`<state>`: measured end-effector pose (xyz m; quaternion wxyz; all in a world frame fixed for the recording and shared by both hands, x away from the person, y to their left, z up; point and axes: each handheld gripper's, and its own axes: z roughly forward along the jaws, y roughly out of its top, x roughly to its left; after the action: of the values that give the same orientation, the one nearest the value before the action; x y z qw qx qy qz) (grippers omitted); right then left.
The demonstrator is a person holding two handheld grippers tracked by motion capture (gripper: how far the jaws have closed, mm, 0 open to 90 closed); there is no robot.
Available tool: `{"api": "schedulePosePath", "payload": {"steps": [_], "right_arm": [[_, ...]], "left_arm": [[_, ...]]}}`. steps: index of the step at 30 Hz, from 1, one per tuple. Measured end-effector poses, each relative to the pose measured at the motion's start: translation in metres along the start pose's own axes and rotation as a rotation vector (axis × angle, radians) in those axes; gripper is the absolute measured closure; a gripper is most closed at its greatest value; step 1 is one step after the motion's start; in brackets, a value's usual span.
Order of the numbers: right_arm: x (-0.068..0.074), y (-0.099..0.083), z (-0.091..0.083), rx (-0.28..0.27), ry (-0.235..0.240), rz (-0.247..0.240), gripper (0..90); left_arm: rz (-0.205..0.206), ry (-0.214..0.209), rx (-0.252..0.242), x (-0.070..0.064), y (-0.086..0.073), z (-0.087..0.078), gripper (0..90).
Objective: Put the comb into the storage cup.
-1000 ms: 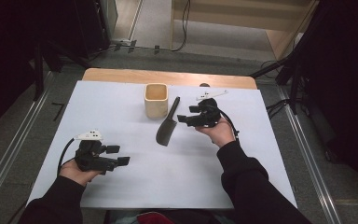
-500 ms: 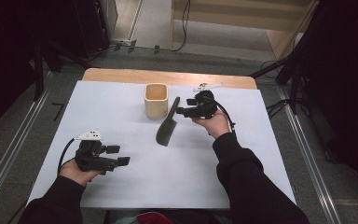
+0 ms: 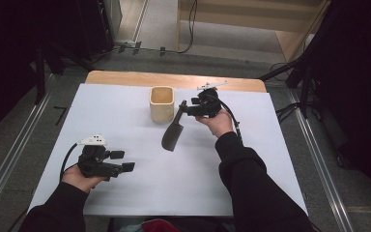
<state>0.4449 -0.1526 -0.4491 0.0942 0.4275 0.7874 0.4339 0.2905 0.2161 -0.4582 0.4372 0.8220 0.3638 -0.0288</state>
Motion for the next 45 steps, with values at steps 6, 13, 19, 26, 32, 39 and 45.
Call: {"api": "schedulePosePath", "payload": {"steps": [6, 13, 19, 26, 32, 39, 45], "right_arm": [[-0.005, 0.006, 0.007, -0.003, -0.022, 0.011, 30.2], [-0.010, 0.010, 0.017, 0.002, -0.032, 0.036, 33.3], [-0.014, 0.017, 0.024, -0.002, -0.043, 0.046, 35.9], [-0.014, 0.019, 0.035, 0.006, -0.058, 0.054, 38.9], [-0.012, 0.019, 0.040, 0.034, -0.077, 0.077, 71.2], [-0.009, 0.014, 0.052, 0.063, -0.062, 0.068, 87.7], [-0.005, 0.009, 0.063, 0.082, -0.056, 0.071, 87.7]], "left_arm": [[0.003, 0.001, 0.000, 0.000, 0.000, 0.000, 26.1], [0.005, 0.000, 0.002, -0.001, 0.000, 0.000, 26.1], [0.006, 0.000, 0.000, -0.001, 0.000, 0.000, 26.1], [0.012, 0.001, 0.005, -0.001, 0.000, 0.000, 26.1], [0.013, 0.003, 0.005, -0.001, 0.000, 0.000, 26.1], [0.020, 0.006, 0.009, -0.002, 0.001, 0.001, 26.1], [0.021, 0.004, 0.005, -0.002, 0.001, 0.000, 26.1]]}}
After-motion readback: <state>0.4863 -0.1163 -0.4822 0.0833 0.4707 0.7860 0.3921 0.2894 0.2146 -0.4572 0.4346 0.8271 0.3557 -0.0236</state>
